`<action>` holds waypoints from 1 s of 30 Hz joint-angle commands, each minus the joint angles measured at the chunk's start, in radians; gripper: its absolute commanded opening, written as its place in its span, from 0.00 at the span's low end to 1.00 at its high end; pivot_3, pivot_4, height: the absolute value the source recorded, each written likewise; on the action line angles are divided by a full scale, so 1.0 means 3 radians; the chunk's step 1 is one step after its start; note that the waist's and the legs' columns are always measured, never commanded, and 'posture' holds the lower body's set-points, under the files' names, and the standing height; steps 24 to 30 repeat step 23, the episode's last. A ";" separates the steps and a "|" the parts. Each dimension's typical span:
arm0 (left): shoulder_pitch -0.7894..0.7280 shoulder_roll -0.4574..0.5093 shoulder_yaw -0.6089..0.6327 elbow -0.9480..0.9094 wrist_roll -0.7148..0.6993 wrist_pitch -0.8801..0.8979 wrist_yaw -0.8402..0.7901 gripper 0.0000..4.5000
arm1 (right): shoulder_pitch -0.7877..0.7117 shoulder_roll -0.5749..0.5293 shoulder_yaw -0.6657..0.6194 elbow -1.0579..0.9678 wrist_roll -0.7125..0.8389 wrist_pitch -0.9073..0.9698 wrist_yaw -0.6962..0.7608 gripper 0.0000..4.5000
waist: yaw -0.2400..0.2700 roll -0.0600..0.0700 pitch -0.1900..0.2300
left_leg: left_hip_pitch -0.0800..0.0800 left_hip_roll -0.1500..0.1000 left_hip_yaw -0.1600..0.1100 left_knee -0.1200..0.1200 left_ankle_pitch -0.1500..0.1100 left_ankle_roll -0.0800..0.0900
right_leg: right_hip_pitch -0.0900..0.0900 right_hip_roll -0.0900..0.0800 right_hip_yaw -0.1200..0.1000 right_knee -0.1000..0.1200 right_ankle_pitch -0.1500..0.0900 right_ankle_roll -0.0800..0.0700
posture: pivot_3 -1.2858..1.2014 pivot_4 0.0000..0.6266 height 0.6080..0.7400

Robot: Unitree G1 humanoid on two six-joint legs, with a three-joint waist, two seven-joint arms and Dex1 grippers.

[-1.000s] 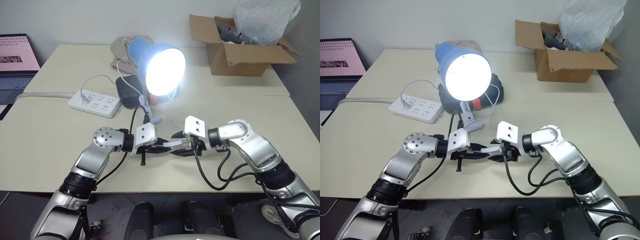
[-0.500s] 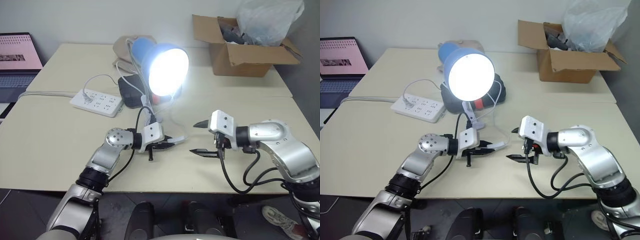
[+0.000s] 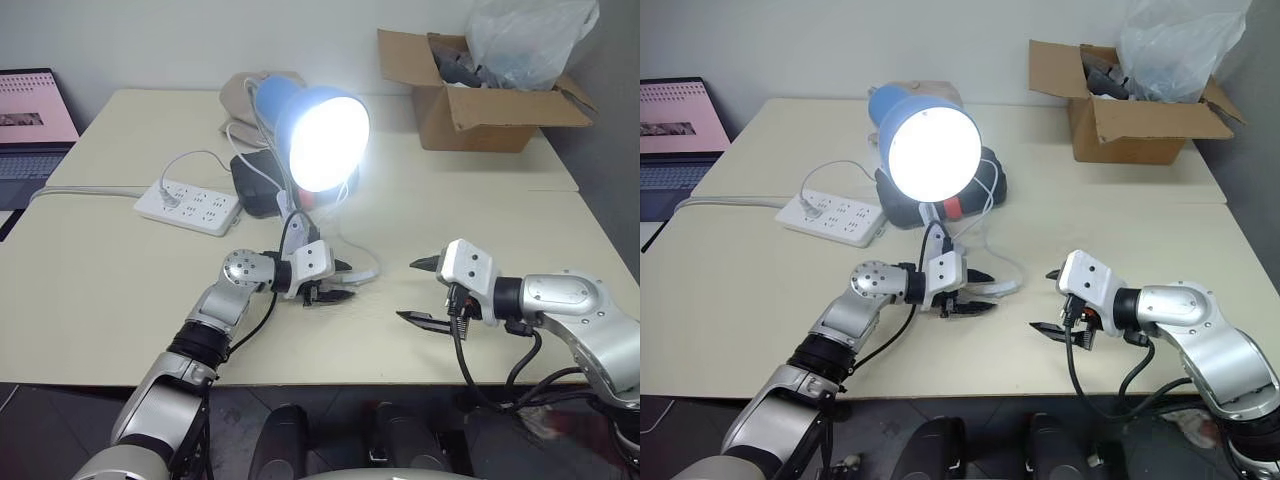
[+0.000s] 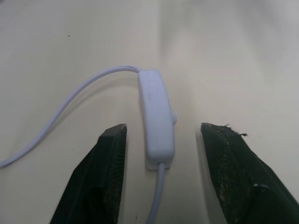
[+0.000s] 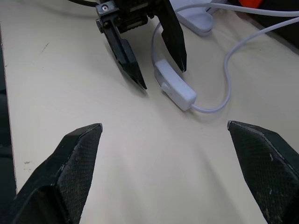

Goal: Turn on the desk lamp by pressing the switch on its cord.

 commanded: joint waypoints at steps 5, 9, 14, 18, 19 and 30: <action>0.0289 0.0435 0.0329 -0.0856 -0.0216 0.0259 -0.0034 0.99 | -0.0010 -0.0079 -0.0164 0.0035 0.0056 -0.0121 0.0001 1.00 | -0.0011 0.0000 0.0000 | 0.0001 0.0002 0.0000 -0.0001 0.0000 0.0000 | 0.0000 0.0001 0.0002 0.0000 0.0000 0.0000 | 0.52 0.24 1.00; 0.0647 0.0757 0.0590 -0.1464 -0.0429 0.0636 -0.0011 0.99 | 0.0029 -0.0119 -0.0288 0.0076 0.0150 -0.0215 0.0098 1.00 | -0.0006 0.0000 0.0000 | 0.0001 0.0002 0.0000 -0.0002 0.0000 0.0000 | 0.0000 0.0000 0.0000 -0.0001 -0.0001 -0.0001 | 0.52 0.24 1.00; 0.1054 0.0973 0.0973 -0.2011 -0.0760 0.1123 0.0135 0.99 | 0.0092 -0.0199 -0.0480 0.0174 0.0301 -0.0436 0.0305 1.00 | -0.0002 0.0000 0.0000 | 0.0002 0.0001 0.0001 -0.0001 0.0000 0.0000 | 0.0001 -0.0004 0.0001 -0.0002 -0.0001 -0.0001 | 0.52 0.24 1.00; 0.1256 0.1043 0.1111 -0.2324 -0.0992 0.1449 0.0212 0.99 | 0.0079 -0.0260 -0.0591 0.0271 0.0430 -0.0572 0.0478 1.00 | 0.0000 0.0000 0.0000 | 0.0006 0.0001 0.0000 -0.0001 0.0000 0.0000 | 0.0004 -0.0004 -0.0001 -0.0001 -0.0001 -0.0001 | 0.52 0.24 1.00; 0.1279 0.1045 0.1126 -0.2372 -0.1021 0.1501 0.0238 0.99 | 0.0078 -0.0278 -0.0604 0.0298 0.0439 -0.0617 0.0512 1.00 | 0.0002 0.0000 0.0000 | 0.0006 0.0000 0.0000 -0.0001 0.0000 0.0000 | 0.0005 -0.0005 -0.0001 -0.0002 -0.0001 -0.0001 | 0.52 0.24 1.00; 0.1343 0.1016 0.1194 -0.2464 -0.1121 0.1538 0.0305 0.99 | -0.0012 -0.0353 -0.0617 0.0437 0.0471 -0.0700 0.0606 1.00 | 0.0004 0.0000 0.0000 | 0.0007 0.0000 0.0001 -0.0001 0.0000 0.0000 | 0.0005 -0.0006 0.0000 -0.0002 -0.0001 -0.0001 | 0.52 0.24 1.00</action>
